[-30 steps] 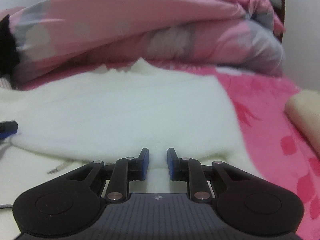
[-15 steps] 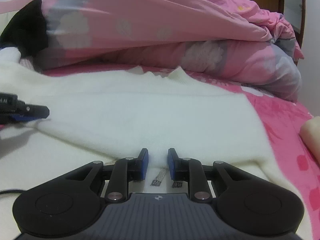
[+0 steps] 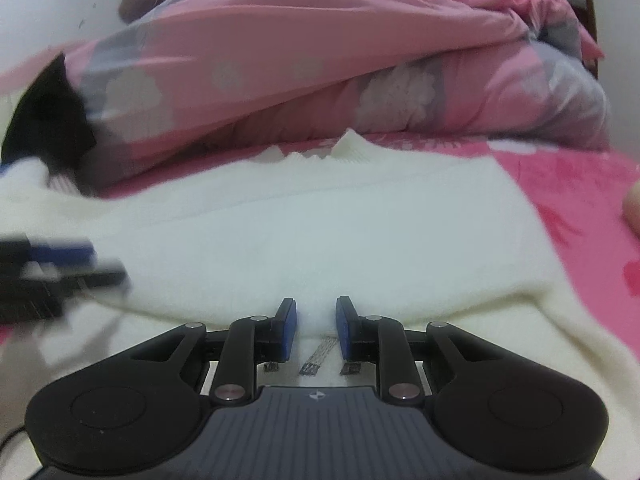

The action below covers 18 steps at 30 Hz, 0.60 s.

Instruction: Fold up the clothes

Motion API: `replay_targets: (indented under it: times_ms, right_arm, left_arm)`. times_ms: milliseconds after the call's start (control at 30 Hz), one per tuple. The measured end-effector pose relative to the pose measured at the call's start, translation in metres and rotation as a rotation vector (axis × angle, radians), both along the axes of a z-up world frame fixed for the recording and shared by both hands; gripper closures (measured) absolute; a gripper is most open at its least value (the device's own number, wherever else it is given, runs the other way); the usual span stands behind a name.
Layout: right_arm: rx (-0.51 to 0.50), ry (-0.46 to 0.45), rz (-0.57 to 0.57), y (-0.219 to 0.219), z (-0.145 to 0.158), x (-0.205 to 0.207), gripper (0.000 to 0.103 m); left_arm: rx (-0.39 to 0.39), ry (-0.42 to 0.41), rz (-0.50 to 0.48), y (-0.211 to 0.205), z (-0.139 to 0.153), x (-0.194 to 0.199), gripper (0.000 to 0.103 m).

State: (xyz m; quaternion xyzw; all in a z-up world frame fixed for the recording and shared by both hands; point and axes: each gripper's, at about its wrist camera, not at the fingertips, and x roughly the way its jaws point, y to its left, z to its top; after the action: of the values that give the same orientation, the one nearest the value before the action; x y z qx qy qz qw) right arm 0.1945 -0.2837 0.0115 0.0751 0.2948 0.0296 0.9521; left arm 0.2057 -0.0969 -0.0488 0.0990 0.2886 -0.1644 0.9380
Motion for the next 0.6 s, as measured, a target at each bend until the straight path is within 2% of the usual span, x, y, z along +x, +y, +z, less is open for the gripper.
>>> replay_targets:
  times_ms: [100, 233, 367, 533, 600]
  right_arm:
    - [0.033, -0.001, 0.0, -0.004, 0.0, 0.0, 0.08]
    - [0.041, 0.0, 0.0, -0.005, 0.0, 0.0, 0.08]
    - [0.038, 0.0, 0.001, -0.005, 0.0, 0.0, 0.08]
    - [0.038, 0.0, 0.001, -0.006, 0.001, 0.0, 0.079]
    - [0.037, 0.0, 0.001, -0.006, 0.001, 0.0, 0.079]
  left_arm:
    - [-0.012, 0.037, 0.02, 0.006, 0.0, 0.004, 0.036]
    - [-0.003, -0.019, 0.018, 0.002, 0.01, -0.007, 0.036]
    - [-0.048, -0.055, -0.016, -0.008, 0.02, -0.011, 0.036]
    - [0.017, 0.009, -0.042, -0.03, -0.002, -0.002, 0.035]
    - [0.032, -0.002, -0.039, -0.031, -0.009, -0.004, 0.033]
